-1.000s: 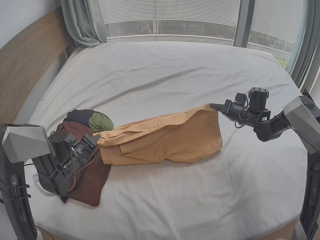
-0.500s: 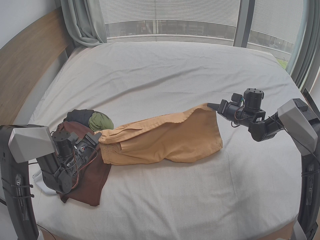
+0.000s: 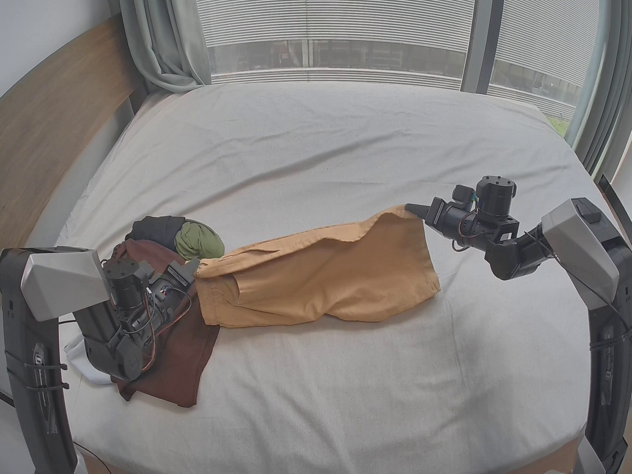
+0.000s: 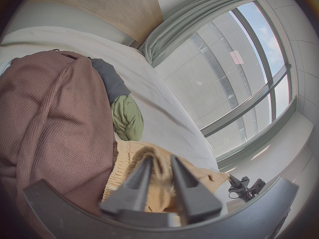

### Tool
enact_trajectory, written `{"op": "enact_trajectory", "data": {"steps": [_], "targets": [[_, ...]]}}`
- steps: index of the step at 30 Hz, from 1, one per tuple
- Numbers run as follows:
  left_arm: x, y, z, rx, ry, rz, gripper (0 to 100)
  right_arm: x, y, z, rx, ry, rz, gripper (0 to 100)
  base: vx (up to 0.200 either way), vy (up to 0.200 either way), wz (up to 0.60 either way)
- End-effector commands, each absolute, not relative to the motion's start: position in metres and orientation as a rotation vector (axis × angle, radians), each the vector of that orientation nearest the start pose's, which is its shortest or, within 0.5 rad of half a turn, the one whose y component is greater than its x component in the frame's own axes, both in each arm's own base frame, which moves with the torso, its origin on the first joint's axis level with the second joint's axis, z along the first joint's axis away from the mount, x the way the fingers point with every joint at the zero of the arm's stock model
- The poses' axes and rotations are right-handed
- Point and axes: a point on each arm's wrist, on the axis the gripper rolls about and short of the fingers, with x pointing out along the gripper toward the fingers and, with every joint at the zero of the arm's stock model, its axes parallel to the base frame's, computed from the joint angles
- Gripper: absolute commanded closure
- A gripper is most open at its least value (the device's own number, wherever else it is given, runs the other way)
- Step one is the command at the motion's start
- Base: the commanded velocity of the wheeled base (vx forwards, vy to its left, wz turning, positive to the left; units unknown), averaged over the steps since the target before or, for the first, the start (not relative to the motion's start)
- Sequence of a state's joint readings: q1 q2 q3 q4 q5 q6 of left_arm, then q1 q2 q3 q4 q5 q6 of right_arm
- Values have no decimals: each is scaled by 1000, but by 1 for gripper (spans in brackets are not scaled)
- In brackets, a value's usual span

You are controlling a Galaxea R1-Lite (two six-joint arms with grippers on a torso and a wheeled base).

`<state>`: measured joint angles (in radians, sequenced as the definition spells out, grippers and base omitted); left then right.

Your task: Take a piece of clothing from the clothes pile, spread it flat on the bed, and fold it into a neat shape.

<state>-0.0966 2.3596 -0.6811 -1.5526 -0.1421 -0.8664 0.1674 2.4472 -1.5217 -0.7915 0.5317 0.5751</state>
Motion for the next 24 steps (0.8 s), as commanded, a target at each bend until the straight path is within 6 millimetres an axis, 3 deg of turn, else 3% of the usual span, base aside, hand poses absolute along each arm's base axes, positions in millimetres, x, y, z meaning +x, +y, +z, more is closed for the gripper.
{"op": "enact_trajectory", "data": {"steps": [1, 10, 16, 18, 24], "targets": [[371, -37, 14, -865, 220, -163, 0, 489, 96, 83, 573, 324, 645, 0, 0, 0, 0], [377, -30, 15, -866, 188, -143, 0, 491, 101, 85, 570, 296, 596, 0, 0, 0, 0], [370, -30, 32, -866, 166, -159, 0, 469, 107, 102, 568, 317, 613, 0, 0, 0, 0], [361, -32, 48, -865, 149, -187, 0, 455, 109, 109, 568, 330, 618, 0, 0, 0, 0], [341, -43, 69, -860, 164, -271, 0, 422, 108, 122, 564, 329, 633, 0, 0, 0, 0]]}}
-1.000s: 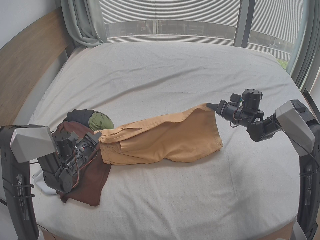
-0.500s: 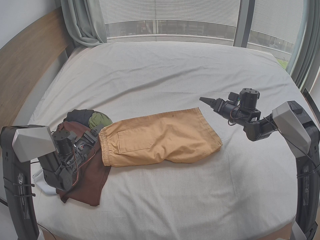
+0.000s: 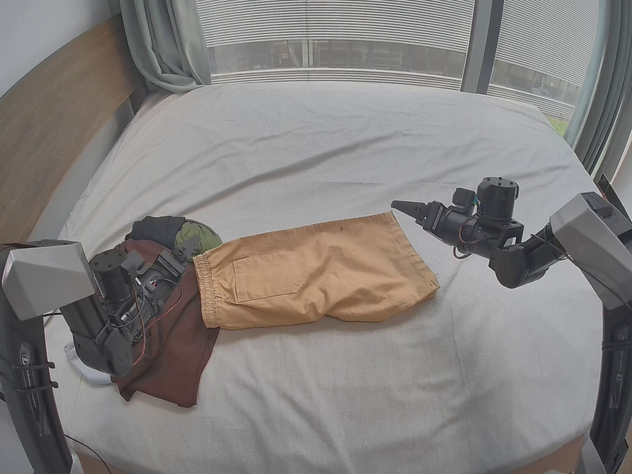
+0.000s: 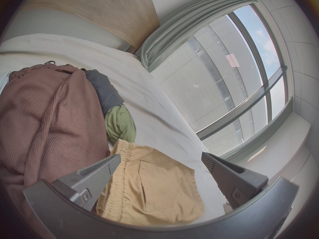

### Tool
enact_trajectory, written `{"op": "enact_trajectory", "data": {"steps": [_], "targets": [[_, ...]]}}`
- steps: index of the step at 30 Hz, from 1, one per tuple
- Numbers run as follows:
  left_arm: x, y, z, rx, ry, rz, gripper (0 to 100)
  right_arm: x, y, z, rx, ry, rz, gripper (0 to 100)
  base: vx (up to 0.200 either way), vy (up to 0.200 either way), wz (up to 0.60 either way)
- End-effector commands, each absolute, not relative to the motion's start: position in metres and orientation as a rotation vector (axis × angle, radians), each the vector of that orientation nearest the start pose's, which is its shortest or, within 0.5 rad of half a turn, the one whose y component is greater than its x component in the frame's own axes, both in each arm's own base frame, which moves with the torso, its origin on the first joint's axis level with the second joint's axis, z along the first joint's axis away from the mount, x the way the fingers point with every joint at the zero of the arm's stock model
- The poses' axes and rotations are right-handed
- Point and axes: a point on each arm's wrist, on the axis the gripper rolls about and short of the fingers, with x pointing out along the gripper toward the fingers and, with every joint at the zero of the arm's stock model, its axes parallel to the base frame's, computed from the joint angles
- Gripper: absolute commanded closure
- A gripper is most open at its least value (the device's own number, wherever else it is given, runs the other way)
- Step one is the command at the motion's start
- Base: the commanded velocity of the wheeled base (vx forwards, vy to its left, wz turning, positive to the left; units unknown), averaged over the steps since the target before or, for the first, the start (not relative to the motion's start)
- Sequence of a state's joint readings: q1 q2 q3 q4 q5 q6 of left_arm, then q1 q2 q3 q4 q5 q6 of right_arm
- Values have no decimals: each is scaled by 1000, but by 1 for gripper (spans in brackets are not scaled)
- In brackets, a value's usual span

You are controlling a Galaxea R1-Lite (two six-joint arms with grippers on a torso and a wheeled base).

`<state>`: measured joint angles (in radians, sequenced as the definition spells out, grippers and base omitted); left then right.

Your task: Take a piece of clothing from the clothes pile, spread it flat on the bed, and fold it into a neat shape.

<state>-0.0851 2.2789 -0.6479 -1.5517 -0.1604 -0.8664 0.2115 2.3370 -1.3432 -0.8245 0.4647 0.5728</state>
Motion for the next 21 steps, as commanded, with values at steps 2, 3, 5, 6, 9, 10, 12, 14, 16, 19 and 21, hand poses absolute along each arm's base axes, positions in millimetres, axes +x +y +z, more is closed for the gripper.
{"op": "enact_trajectory", "data": {"steps": [2, 3, 5, 6, 9, 10, 12, 14, 16, 19, 21], "targets": [[331, -50, 73, -850, 185, -310, 0, 401, 106, 122, 565, 361, 630, 0, 0, 0, 0], [328, -53, 74, -840, 193, -322, 0, 392, 105, 122, 565, 371, 630, 0, 0, 0, 0], [322, -58, 71, -798, 214, -337, 0, 375, 103, 117, 564, 394, 628, 0, 0, 0, 0], [320, -59, 68, -769, 223, -340, 0, 368, 102, 111, 563, 408, 627, 0, 0, 0, 0], [316, -62, 63, -686, 240, -352, 0, 351, 98, 95, 559, 419, 630, 0, 0, 0, 0], [315, -62, 62, -664, 239, -355, 0, 346, 97, 90, 559, 408, 635, 0, 0, 0, 0], [314, -64, 61, -647, 241, -358, 0, 339, 95, 82, 560, 374, 649, 0, 0, 0, 0], [313, -66, 63, -645, 240, -367, 0, 337, 93, 73, 565, 366, 658, 0, 0, 0, 0], [312, -67, 62, -643, 242, -363, 0, 336, 93, 68, 571, 365, 656, 0, 0, 0, 0], [311, -67, 63, -622, 239, -363, 0, 332, 92, 62, 587, 373, 655, 0, 0, 0, 0], [311, -67, 62, -596, 235, -363, 0, 332, 92, 60, 587, 374, 654, 0, 0, 0, 0]]}}
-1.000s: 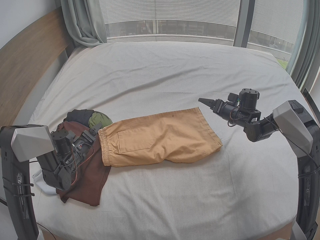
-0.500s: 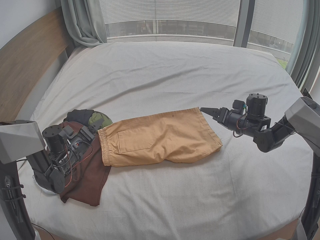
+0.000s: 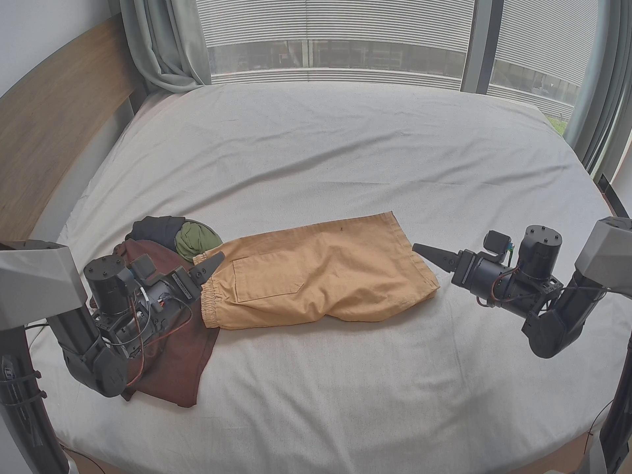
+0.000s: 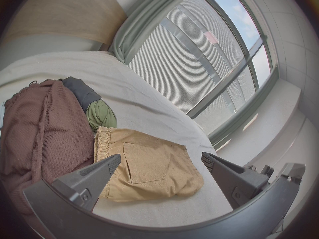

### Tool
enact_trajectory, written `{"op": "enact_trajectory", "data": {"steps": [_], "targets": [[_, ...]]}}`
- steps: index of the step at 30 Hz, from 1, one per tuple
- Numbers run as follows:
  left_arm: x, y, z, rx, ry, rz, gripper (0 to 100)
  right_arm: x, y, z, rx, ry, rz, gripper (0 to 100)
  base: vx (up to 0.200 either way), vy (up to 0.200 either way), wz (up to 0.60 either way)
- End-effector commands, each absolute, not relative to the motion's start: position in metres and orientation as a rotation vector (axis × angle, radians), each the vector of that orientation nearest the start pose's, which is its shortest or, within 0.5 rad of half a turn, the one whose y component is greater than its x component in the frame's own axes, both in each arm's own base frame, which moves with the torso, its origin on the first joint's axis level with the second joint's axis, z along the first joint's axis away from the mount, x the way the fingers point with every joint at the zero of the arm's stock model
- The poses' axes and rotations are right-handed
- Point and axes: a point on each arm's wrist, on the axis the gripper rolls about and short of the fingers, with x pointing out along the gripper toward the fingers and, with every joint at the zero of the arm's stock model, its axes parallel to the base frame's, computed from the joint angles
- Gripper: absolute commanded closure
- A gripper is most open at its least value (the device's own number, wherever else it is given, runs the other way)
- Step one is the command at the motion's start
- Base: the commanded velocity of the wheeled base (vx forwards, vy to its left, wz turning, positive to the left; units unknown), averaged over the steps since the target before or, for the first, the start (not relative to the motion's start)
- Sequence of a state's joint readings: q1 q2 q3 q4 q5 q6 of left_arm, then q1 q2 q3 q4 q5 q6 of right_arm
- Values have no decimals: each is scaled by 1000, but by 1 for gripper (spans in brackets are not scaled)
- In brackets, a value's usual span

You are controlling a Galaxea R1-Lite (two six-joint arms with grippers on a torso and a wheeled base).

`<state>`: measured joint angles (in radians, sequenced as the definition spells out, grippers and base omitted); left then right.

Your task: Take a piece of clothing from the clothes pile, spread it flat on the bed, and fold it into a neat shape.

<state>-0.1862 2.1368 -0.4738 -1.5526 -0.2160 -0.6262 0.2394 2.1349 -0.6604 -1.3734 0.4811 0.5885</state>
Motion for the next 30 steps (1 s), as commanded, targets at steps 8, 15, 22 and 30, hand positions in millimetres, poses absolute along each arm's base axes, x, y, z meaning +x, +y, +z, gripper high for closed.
{"op": "enact_trajectory", "data": {"steps": [8, 15, 22, 30], "targets": [[312, -65, 58, -580, 245, -355, 0, 329, 89, 56, 592, 395, 641, 0, 0, 0, 0], [310, -64, 57, -559, 247, -350, 0, 330, 92, 46, 594, 422, 635, 0, 0, 0, 0], [309, -53, 52, -392, 231, -326, 0, 331, 98, 29, 594, 459, 636, 0, 0, 0, 0], [310, -52, 49, -368, 231, -298, 0, 338, 99, 5, 597, 494, 616, 0, 0, 0, 0]]}}
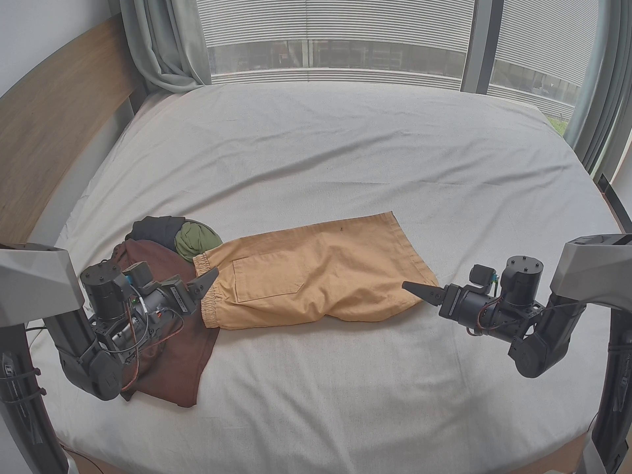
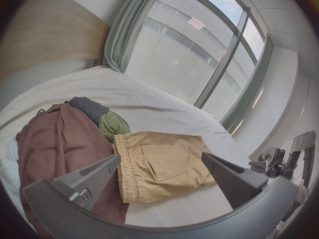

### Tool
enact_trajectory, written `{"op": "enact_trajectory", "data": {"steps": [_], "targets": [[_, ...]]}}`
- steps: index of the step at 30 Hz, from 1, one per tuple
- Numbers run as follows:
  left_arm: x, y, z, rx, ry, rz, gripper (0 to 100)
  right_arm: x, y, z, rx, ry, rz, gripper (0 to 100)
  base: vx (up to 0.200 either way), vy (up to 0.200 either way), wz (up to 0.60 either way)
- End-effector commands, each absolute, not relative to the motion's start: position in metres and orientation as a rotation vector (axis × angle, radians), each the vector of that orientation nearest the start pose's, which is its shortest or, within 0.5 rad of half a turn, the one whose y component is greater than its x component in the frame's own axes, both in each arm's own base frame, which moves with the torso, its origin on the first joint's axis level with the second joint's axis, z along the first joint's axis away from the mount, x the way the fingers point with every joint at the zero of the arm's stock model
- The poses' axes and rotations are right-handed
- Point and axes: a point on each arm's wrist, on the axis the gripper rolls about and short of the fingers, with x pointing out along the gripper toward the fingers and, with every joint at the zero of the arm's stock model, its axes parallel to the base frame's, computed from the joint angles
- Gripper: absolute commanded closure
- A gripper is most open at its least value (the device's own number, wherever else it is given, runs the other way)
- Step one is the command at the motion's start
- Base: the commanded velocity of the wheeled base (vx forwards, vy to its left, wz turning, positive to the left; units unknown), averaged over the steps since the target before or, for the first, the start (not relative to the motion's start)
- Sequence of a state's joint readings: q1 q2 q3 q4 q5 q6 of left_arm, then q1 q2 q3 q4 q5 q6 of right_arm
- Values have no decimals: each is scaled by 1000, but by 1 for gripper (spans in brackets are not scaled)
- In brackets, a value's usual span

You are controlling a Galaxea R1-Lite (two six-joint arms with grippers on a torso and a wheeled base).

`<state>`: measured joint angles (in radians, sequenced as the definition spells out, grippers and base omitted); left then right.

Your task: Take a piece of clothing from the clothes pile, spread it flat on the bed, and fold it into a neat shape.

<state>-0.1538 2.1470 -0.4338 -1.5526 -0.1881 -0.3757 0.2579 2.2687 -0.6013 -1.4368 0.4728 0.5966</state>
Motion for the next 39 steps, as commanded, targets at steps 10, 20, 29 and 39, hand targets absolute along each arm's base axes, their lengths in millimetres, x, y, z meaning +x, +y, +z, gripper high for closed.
{"op": "enact_trajectory", "data": {"steps": [10, 20, 29, 39], "targets": [[311, -52, 46, -368, 239, -298, 0, 352, 96, -26, 606, 532, 576, 0, 0, 0, 0], [311, -52, 45, -370, 240, -296, 0, 371, 97, -53, 603, 525, 515, 0, 0, 0, 0], [311, -52, 44, -369, 243, -297, 0, 385, 102, -70, 603, 495, 465, 0, 0, 0, 0], [312, -52, 44, -369, 245, -297, 0, 402, 115, -74, 680, 443, 442, 0, 0, 0, 0]]}}
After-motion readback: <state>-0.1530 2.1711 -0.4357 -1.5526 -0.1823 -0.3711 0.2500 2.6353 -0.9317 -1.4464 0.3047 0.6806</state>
